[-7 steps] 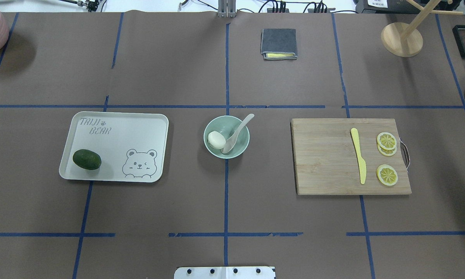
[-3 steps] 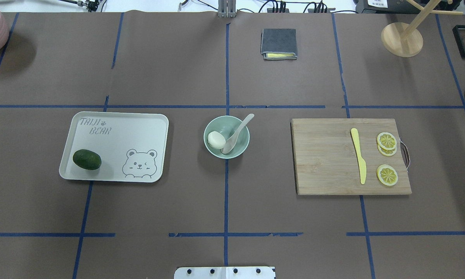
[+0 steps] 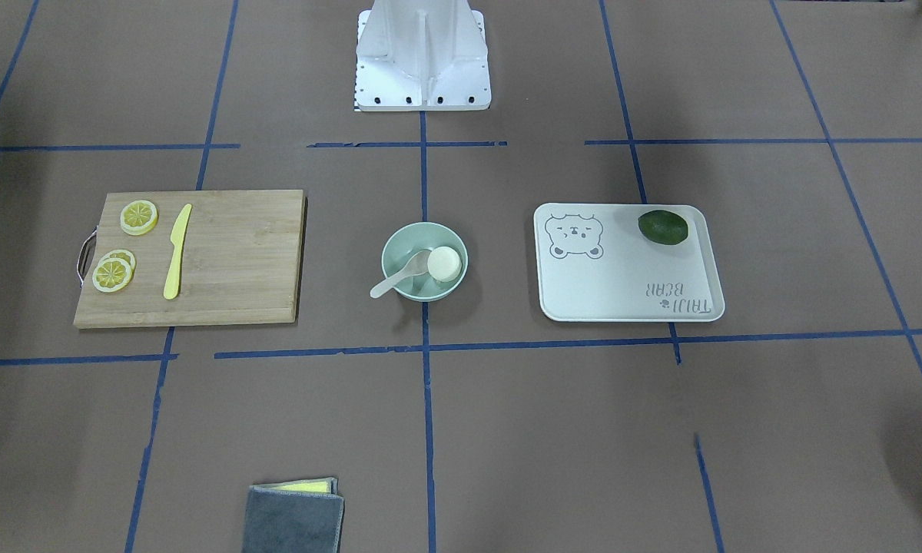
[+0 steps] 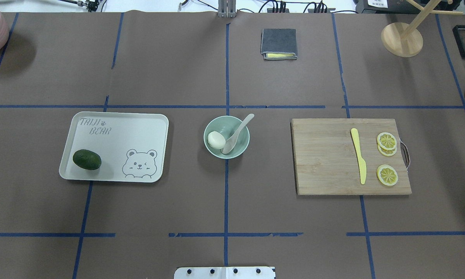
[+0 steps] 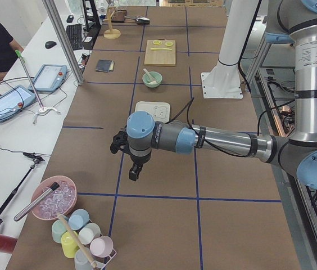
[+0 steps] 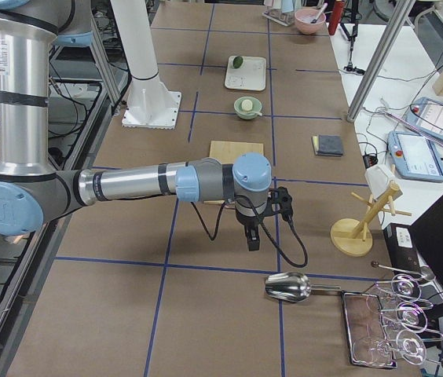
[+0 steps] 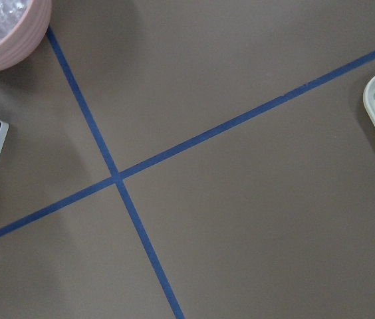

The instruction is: Put spoon and bun in bowl

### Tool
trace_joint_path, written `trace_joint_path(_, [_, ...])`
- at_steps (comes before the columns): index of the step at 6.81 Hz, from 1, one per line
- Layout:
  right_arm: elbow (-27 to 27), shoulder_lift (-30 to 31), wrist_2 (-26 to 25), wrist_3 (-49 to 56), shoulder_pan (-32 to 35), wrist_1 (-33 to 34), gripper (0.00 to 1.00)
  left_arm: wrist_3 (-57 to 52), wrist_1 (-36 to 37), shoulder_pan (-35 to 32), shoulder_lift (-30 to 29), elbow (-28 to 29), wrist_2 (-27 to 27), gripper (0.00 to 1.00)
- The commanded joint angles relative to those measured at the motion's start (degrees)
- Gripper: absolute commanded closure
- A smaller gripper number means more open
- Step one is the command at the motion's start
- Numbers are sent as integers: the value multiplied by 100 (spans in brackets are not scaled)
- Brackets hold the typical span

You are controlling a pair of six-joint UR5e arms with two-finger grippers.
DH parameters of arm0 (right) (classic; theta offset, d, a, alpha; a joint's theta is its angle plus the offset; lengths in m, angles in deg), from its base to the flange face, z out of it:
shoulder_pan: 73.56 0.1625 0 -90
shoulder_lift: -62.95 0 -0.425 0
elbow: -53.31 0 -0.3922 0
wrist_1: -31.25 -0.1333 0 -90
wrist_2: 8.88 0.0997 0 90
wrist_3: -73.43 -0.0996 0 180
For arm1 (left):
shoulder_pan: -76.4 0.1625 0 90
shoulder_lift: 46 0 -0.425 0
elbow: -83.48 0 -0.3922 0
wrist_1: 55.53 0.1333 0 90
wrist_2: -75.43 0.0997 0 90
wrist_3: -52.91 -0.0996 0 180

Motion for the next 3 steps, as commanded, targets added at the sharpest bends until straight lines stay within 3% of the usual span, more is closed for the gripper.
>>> trace_joint_path(1, [-41,-9,4,-426,-220,13,0,22,1,-34,-7,121,-9,0])
trace_joint_path(3, [-59,-9,22,-498,-308,12,0,-30,-16,-25,141,78,-53,0])
